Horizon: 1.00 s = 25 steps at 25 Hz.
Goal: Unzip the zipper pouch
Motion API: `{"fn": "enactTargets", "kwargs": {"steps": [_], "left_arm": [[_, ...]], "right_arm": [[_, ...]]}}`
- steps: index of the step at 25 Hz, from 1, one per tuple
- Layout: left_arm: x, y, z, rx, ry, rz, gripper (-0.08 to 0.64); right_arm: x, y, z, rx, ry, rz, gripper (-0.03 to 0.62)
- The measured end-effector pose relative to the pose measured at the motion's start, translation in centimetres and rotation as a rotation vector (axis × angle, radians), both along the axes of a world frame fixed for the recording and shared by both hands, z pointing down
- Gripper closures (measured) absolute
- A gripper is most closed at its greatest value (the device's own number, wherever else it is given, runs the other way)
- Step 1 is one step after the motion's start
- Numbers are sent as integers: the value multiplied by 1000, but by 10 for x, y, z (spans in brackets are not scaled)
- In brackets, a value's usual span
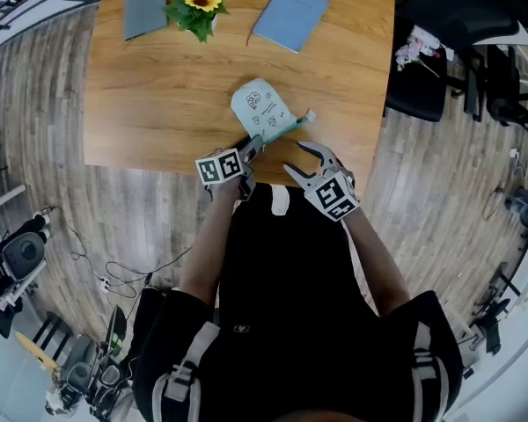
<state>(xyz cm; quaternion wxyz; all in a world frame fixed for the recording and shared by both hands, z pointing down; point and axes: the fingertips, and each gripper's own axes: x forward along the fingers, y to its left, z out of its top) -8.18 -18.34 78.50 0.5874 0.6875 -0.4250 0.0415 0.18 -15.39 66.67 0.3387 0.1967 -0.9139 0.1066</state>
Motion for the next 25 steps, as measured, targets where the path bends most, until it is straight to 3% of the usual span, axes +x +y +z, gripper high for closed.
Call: {"fn": "enactTargets", "kwargs": {"steps": [6,17,25], "left_arm": [[-3,2,1,11,-47,21,539],[7,1,-21,17,106,-22,557],[13,-12,-53,73,203,-73,557]], "right_arm": [[4,1,0,-4,-14,15,365],[5,4,-4,6,-25,30,367],[-2,11,-7,10,-35,17,374]]}}
